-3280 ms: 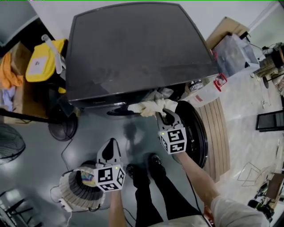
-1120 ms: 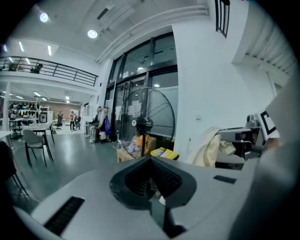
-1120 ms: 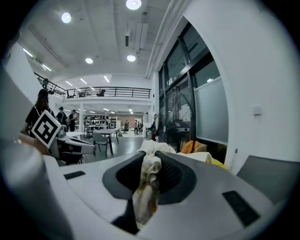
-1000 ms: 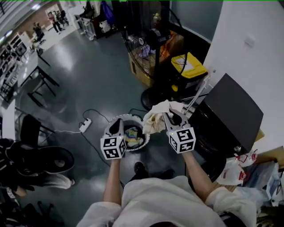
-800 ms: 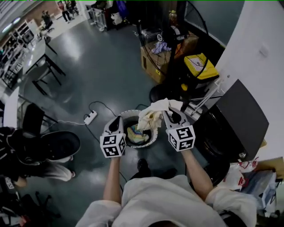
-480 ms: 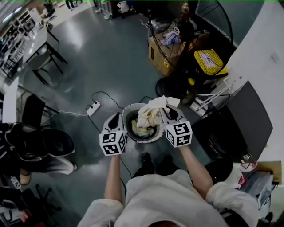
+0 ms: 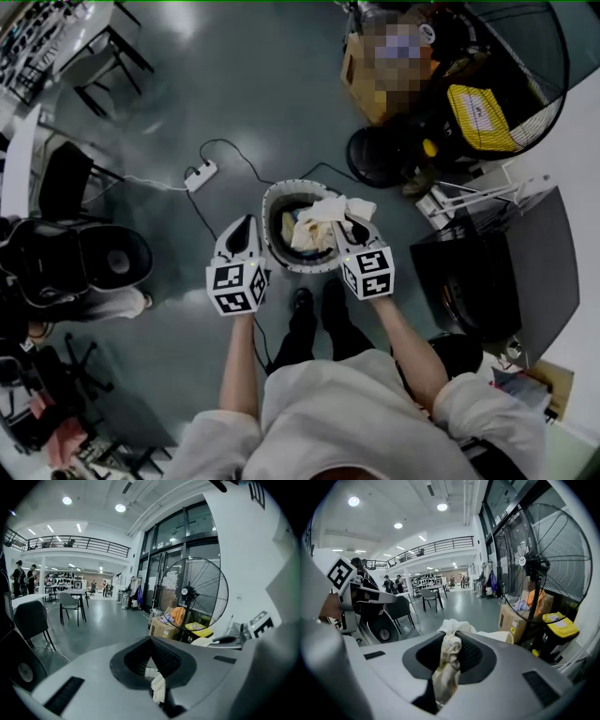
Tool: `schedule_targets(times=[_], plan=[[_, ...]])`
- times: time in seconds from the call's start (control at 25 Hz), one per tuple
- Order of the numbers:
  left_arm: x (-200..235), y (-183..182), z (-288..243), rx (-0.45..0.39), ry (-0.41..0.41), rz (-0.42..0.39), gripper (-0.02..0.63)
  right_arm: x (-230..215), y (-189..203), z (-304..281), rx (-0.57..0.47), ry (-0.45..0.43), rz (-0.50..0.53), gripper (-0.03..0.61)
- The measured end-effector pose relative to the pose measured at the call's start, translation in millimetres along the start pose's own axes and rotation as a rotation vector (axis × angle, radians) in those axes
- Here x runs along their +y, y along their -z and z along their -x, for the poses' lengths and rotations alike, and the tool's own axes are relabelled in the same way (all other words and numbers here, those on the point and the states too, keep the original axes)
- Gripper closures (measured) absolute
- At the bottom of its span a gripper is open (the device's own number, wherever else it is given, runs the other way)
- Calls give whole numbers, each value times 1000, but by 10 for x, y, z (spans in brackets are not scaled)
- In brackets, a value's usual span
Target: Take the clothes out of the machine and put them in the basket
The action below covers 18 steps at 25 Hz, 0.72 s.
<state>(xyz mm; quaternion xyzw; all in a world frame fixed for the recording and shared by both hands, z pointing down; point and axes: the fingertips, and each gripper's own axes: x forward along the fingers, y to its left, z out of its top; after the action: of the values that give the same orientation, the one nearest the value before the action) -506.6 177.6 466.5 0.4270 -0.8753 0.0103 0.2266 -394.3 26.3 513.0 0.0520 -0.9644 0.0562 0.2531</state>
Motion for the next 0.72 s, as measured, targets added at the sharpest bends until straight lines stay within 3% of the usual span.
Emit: schedule_targets(times=[0.4, 0.44, 0.48, 0.52, 0.72], plan=[[-58, 451, -194, 78, -47, 53, 595, -88, 852, -738, 203, -101, -21, 474], [-49, 470, -214, 81, -49, 53, 595, -62, 919, -820, 223, -122, -20, 415], [-44, 482, -228, 82, -51, 52, 595, -38, 965, -878, 230, -142, -16, 301], [-40, 488, -239, 82, -53, 52, 595, -18, 987, -915, 228, -158, -10, 237], [56, 498, -239, 74, -59, 61, 595, 43, 941, -896, 197, -168, 6, 235]])
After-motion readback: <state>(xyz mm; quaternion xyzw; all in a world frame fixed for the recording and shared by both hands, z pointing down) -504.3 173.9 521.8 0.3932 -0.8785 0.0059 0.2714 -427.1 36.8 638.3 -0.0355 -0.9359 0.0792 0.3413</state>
